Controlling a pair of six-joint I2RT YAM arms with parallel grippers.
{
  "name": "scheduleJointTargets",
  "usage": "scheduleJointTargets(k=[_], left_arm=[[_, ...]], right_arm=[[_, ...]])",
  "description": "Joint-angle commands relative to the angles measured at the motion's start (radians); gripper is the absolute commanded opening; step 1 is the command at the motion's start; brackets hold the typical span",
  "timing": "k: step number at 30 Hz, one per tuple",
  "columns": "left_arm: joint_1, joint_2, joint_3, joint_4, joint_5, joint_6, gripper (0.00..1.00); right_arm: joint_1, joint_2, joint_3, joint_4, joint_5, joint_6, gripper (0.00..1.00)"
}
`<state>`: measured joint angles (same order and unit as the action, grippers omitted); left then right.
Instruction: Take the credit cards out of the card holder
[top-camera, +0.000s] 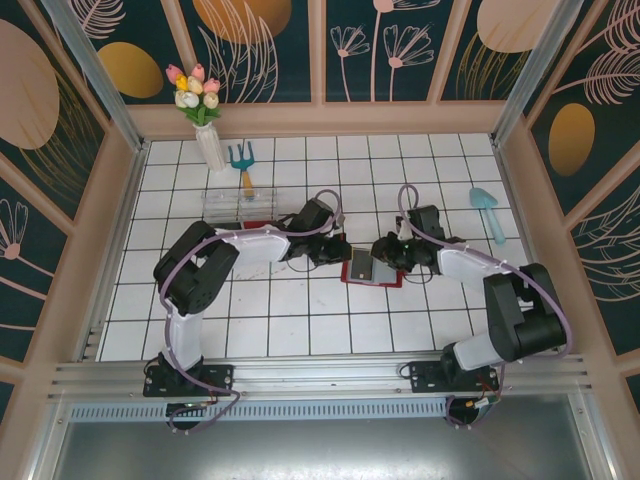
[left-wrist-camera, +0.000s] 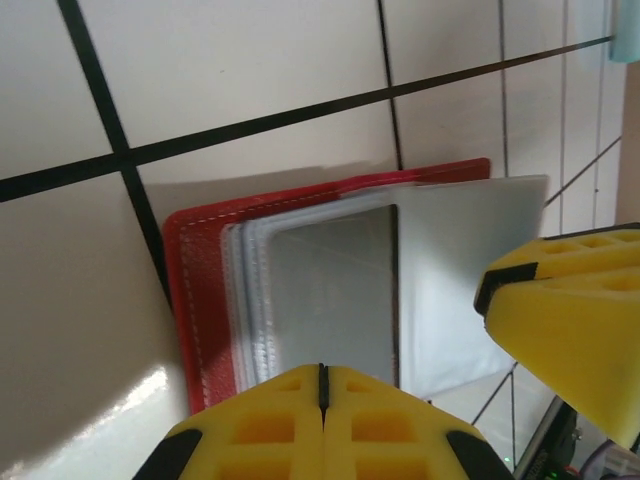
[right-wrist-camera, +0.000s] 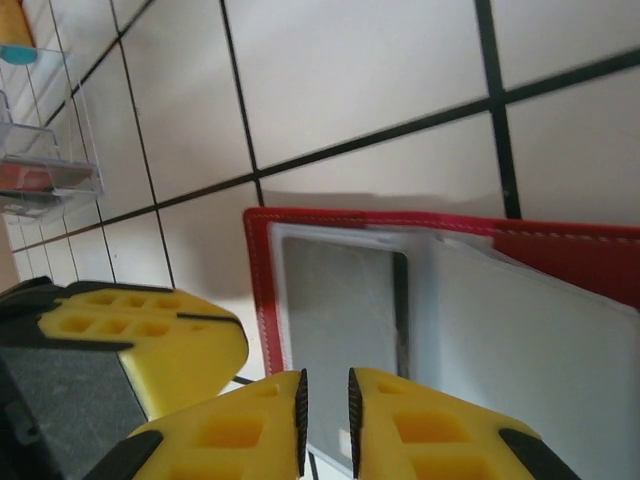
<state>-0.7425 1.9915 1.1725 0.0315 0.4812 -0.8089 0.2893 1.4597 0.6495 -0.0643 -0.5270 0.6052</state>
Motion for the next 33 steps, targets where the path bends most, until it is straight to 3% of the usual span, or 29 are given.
scheduleJointTargets(k=[1, 18, 33], left_arm=[[-0.003, 0.024, 0.024, -0.012, 0.003, -0.007, 0.03], [-0.003, 0.068, 0.027, -0.094, -0.019, 0.004, 0.04], [-0.008, 0.087, 0.050, -0.131, -0.030, 0.012, 0.04]], right_arm=[[-0.030, 0.021, -0.038, 0.059, -0.090, -0.006, 0.21], [-0.039, 0.138, -0.046, 0.078, -0.131, -0.042, 0.18], [-0.049, 0.127, -0.064, 0.135, -0.211, -0.039, 0.11]])
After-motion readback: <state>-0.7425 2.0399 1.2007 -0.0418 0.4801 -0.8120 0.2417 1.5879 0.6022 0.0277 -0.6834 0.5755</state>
